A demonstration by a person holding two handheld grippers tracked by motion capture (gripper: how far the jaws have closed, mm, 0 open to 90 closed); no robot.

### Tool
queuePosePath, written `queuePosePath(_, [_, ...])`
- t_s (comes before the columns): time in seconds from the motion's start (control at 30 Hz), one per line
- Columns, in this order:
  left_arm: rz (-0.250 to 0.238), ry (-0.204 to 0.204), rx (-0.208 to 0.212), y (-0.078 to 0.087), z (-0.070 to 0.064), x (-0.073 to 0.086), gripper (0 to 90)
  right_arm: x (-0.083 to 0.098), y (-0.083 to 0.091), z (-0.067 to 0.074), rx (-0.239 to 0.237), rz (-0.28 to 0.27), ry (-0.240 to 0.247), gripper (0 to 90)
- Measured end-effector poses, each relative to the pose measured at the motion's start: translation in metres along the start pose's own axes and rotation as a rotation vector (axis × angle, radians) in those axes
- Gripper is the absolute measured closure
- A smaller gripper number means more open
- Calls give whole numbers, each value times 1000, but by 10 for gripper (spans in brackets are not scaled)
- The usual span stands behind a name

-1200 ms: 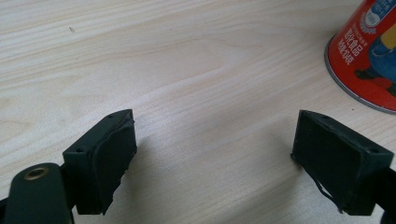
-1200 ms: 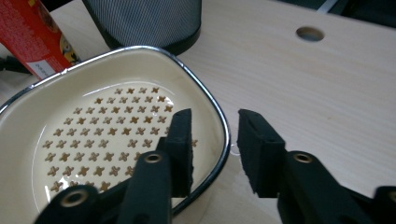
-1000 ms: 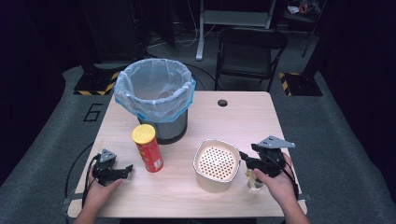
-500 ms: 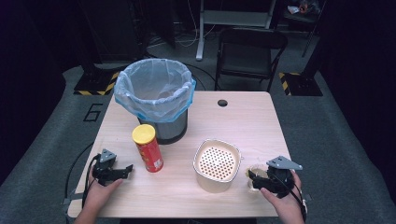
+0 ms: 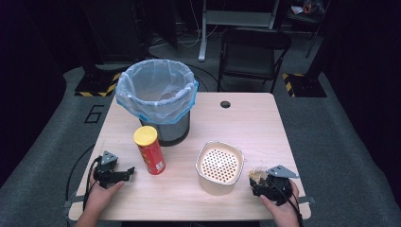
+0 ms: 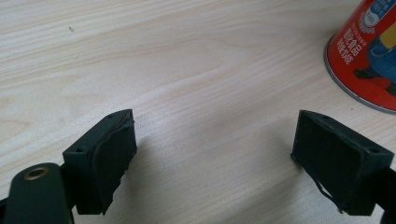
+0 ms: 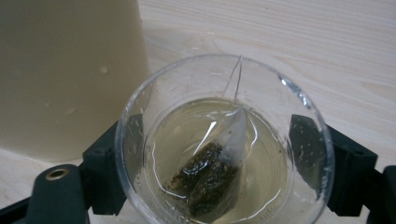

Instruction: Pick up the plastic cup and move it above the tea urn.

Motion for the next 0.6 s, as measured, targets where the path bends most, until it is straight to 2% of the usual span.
queuePosePath(0.1, [11, -2, 5, 1, 0, 0, 131, 5, -3, -1, 16, 4, 5, 238])
queuePosePath(0.2, [10, -2, 5, 1, 0, 0, 131, 6, -3, 0, -7, -6, -15, 276])
queuePosePath(0.27, [10, -2, 5, 1, 0, 0, 131, 6, -3, 0, -1, -5, -2, 276])
queuePosePath(0.6, [10, -2, 5, 1, 0, 0, 131, 3, -3, 0, -6, -16, -21, 278])
Point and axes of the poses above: each handheld gripper's, and its own axes: y roughly backward along the jaws, x roughly out of its underside, z roughly to its left, the point moved 4 cm from there along -y, roughly forward along the jaws, and after that the axes turned 2 degrees about y, right-handed, at the moved point
